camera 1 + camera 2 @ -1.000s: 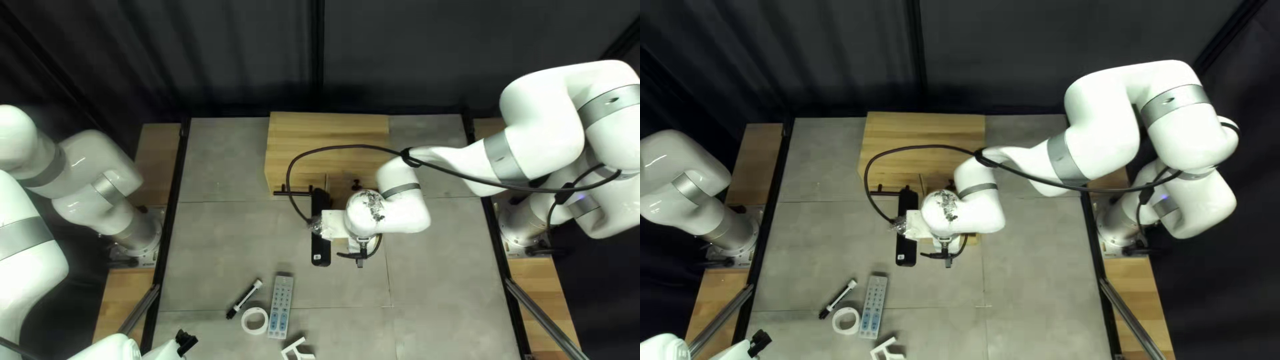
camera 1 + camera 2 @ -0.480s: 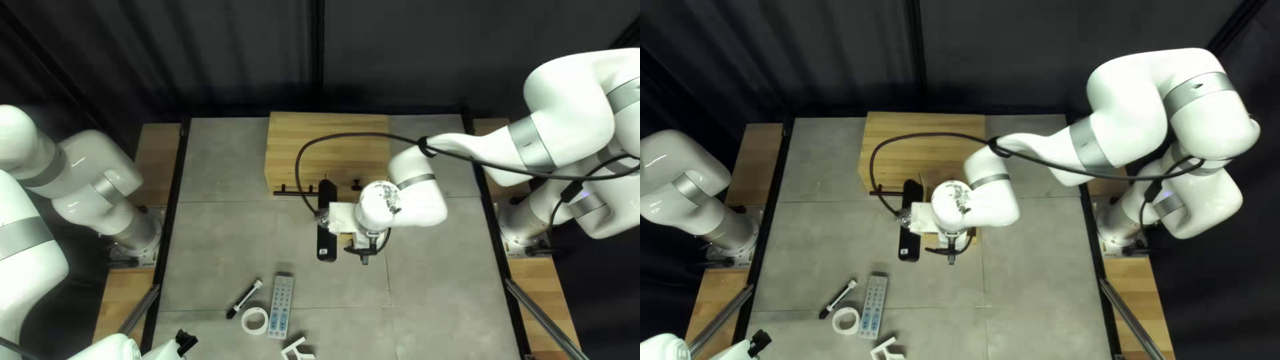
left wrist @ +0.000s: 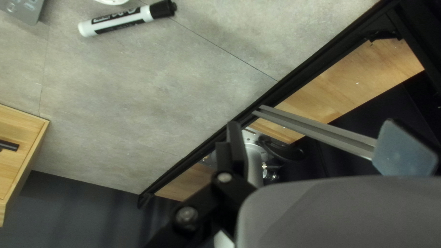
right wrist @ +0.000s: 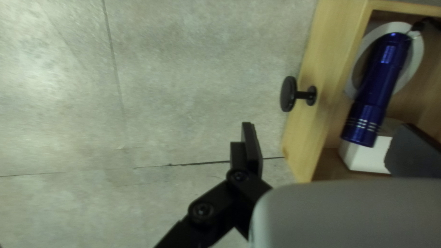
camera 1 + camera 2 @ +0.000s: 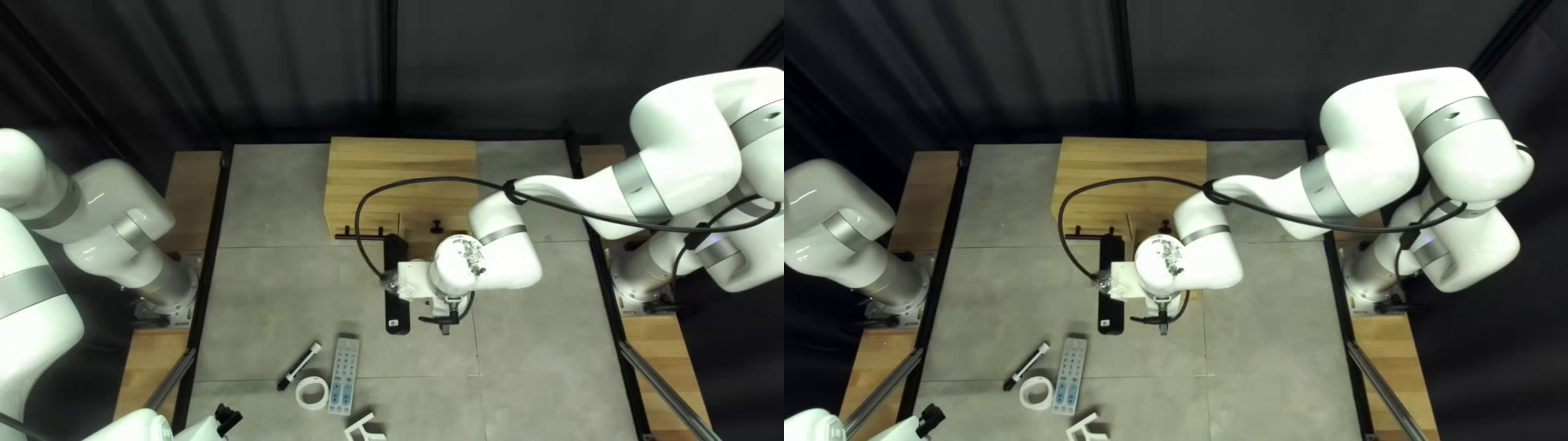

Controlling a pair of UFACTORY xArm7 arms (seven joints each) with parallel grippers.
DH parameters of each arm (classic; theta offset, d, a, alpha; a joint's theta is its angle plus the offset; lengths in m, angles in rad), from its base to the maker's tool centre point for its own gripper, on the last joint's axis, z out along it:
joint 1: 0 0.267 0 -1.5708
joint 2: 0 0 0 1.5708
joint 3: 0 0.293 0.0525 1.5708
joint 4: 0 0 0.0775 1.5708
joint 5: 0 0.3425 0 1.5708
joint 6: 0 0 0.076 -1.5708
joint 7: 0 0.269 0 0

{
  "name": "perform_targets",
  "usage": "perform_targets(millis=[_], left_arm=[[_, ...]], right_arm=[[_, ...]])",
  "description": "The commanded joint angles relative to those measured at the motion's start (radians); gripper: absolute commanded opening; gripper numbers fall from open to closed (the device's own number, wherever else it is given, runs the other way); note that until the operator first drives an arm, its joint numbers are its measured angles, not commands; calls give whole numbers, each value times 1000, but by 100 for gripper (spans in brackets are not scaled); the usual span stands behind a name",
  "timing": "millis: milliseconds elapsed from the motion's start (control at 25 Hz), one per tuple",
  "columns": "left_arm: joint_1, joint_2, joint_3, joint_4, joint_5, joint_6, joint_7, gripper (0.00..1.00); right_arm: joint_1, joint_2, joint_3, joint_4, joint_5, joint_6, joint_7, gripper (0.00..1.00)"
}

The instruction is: Open drawers and place objects into drawer and close

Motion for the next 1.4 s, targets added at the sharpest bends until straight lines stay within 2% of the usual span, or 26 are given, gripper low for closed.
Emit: perform_targets(millis=[40, 480, 840, 1400], left_arm=[[0, 0, 0, 0, 0, 0, 0, 100], [0, 0, 0, 0, 0, 0, 0, 100], [0, 0, 0, 0, 0, 0, 0, 100], [0, 0, 0, 0, 0, 0, 0, 100]], right_arm=[[1, 32, -17, 11, -17, 15, 62, 100], [3, 36, -27, 52, -10, 70, 123, 100], [-26, 17, -45, 39, 19, 52, 117, 100], [-15, 49, -46, 59, 49, 44, 226, 100]])
